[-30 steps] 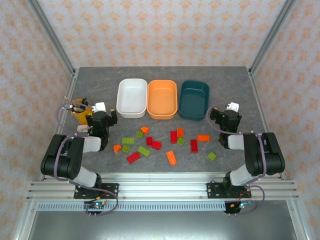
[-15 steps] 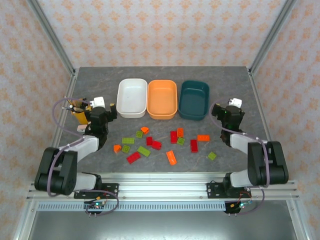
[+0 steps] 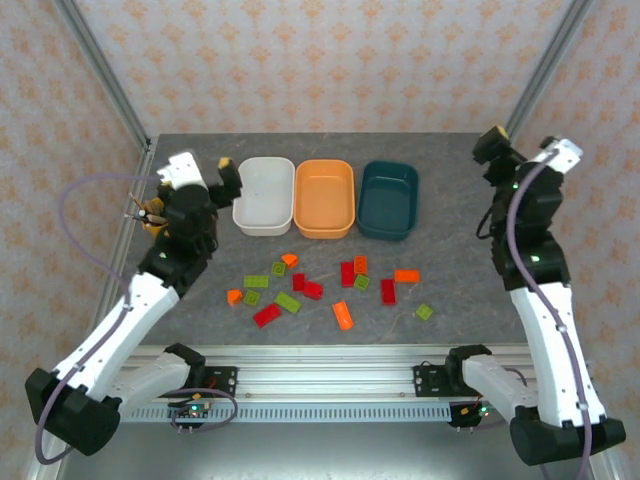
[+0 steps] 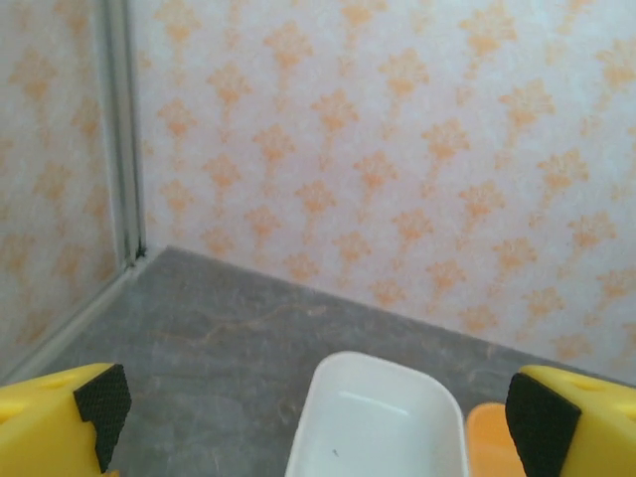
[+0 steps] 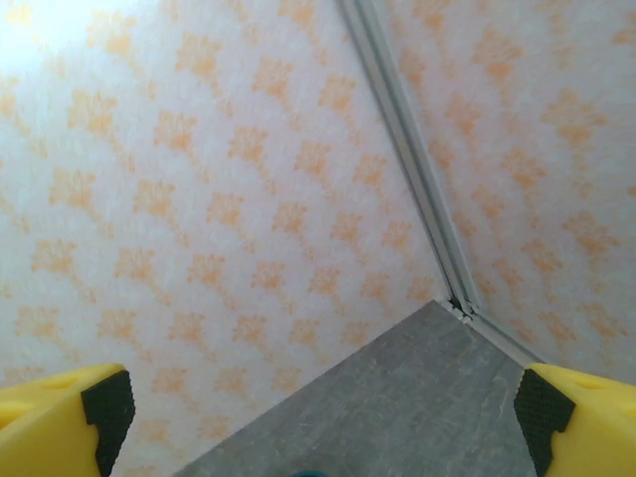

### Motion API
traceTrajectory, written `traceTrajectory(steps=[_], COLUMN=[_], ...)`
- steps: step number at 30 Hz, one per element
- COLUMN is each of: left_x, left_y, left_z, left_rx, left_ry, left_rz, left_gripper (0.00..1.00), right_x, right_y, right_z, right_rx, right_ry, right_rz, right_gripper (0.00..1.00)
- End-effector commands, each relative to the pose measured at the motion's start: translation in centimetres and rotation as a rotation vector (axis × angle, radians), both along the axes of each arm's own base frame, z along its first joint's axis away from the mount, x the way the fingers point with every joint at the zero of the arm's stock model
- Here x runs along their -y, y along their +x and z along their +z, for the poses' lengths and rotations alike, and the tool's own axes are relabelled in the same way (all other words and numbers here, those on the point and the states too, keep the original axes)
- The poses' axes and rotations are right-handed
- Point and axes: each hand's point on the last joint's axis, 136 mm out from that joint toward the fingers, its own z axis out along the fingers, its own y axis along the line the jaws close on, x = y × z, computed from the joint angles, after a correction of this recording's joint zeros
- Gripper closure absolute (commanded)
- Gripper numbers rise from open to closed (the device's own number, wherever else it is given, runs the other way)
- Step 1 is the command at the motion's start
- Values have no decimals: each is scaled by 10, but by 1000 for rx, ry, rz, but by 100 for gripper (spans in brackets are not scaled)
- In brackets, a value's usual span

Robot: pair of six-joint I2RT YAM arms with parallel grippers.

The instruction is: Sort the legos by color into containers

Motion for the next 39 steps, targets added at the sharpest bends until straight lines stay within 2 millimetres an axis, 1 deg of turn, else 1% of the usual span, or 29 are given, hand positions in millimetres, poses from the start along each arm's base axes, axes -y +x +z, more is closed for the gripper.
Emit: traceTrajectory(steps=[1, 4, 5, 8, 12, 14, 16, 17, 19, 20, 22, 25, 27, 29, 31, 36, 38, 39], left_x=[-1, 22, 26, 36, 57, 72, 93, 103, 127, 136, 153, 171, 179, 182, 185, 189, 192, 192], left_y=[-18, -14, -17, -31, -54, -68, -84, -91, -107, -114, -127, -139, -144, -147, -148, -150, -151, -151], left_z=[-31, -47, -50, -62, -87, -101, -117, -122, -135, -138, -145, -154, -159, -165, -166, -166, -166, -167], left_rx=[-244, -388, -419, -495, -595, -653, -701, -714, -743, -750, -761, -763, -764, -772, -771, -774, -774, -776], left_ry=[-204, -272, -269, -236, -218, -223, -237, -216, -218, -217, -195, -228, -239, -238, -240, -244, -251, -253], left_rz=[16, -77, -88, -145, -294, -372, -473, -536, -641, -677, -754, -795, -813, -814, -820, -837, -849, -849], left_gripper=[0, 0, 0, 0, 0, 0, 0, 0, 0, 0, 0, 0, 1, 1, 1, 1, 1, 1], right_x=[-6, -13, -16, -22, -35, -45, -57, -62, -69, -73, -79, -84, -87, -91, -99, -103, -104, -103], right_y=[-20, -36, -41, -59, -80, -91, -103, -109, -122, -127, -134, -141, -143, -144, -142, -137, -139, -142], right_z=[-101, -120, -125, -141, -170, -192, -221, -234, -266, -278, -298, -324, -341, -359, -375, -390, -397, -403], right_rx=[-446, -603, -645, -754, -885, -968, -1054, -1087, -1157, -1182, -1220, -1260, -1289, -1325, -1342, -1350, -1361, -1388], right_ry=[113, 175, 179, 206, 276, 322, 379, 408, 469, 493, 529, 558, 571, 585, 610, 604, 607, 606], right_rz=[1, -10, -1, 4, 33, 52, 66, 74, 72, 75, 79, 85, 93, 103, 137, 168, 172, 162], right_gripper=[1, 0, 4, 12, 17, 22, 26, 28, 28, 28, 28, 28, 28, 27, 28, 28, 30, 31])
